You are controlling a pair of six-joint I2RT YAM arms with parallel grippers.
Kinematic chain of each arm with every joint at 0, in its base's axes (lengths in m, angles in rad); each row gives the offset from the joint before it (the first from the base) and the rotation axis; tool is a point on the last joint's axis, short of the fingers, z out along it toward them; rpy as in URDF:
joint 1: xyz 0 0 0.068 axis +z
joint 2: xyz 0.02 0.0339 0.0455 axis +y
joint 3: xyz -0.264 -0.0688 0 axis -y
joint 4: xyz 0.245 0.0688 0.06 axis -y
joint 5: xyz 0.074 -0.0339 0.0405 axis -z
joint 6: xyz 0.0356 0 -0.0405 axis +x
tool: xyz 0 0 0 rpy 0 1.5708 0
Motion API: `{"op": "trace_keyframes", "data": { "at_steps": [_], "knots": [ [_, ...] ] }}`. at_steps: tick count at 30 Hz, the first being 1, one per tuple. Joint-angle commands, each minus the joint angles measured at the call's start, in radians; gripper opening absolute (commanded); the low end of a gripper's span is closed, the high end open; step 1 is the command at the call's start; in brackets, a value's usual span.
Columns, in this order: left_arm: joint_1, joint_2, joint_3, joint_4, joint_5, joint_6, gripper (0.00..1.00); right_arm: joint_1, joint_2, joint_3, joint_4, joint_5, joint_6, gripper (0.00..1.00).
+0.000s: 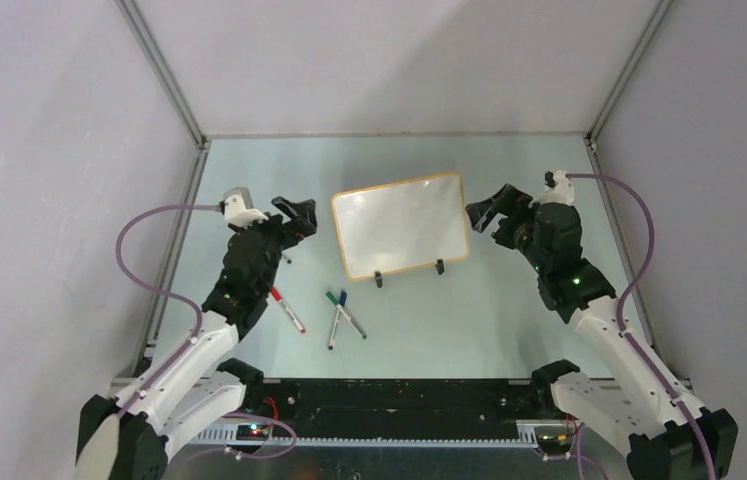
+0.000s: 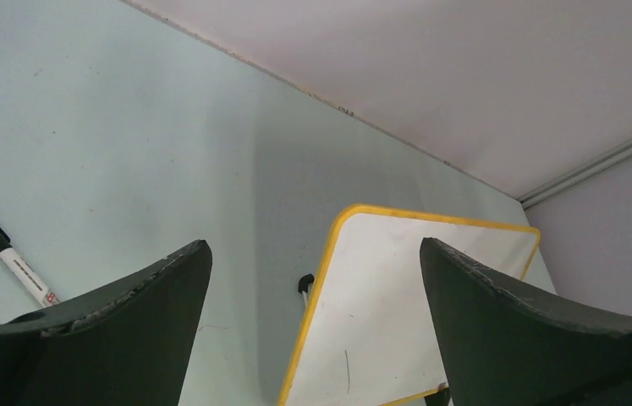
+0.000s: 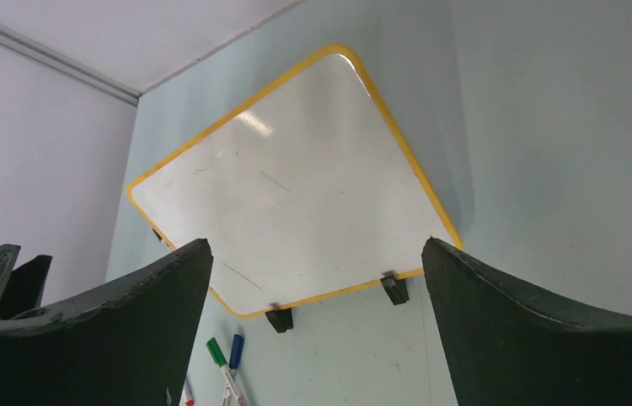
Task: Write a sentence on the whiteboard
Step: Move the whiteboard to the center of the board.
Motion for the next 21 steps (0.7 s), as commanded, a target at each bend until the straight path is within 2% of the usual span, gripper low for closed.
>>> {"op": "trace_keyframes", "data": {
  "at_steps": [1, 7, 9, 12, 21],
  "knots": [
    [0.002, -0.020, 0.036, -0.019, -0.027, -0.051, 1.00, 0.005, -0.001, 0.010, 0.086, -0.024, -0.050, 0.99],
    [0.003, -0.167, -0.025, -0.130, -0.107, -0.016, 0.99, 0.003, 0.029, 0.011, 0.092, -0.053, -0.074, 0.99],
    [0.001, -0.201, -0.059, -0.107, -0.113, -0.013, 0.99, 0.003, 0.048, 0.011, 0.098, -0.059, -0.054, 0.99],
    [0.002, -0.203, -0.088, -0.023, -0.050, -0.014, 0.99, 0.004, 0.071, 0.011, 0.114, -0.104, -0.032, 0.98],
    [0.000, 0.107, 0.033, 0.047, 0.179, -0.039, 0.96, 0.015, 0.086, 0.011, 0.110, -0.095, -0.075, 0.98]
  ]
}}
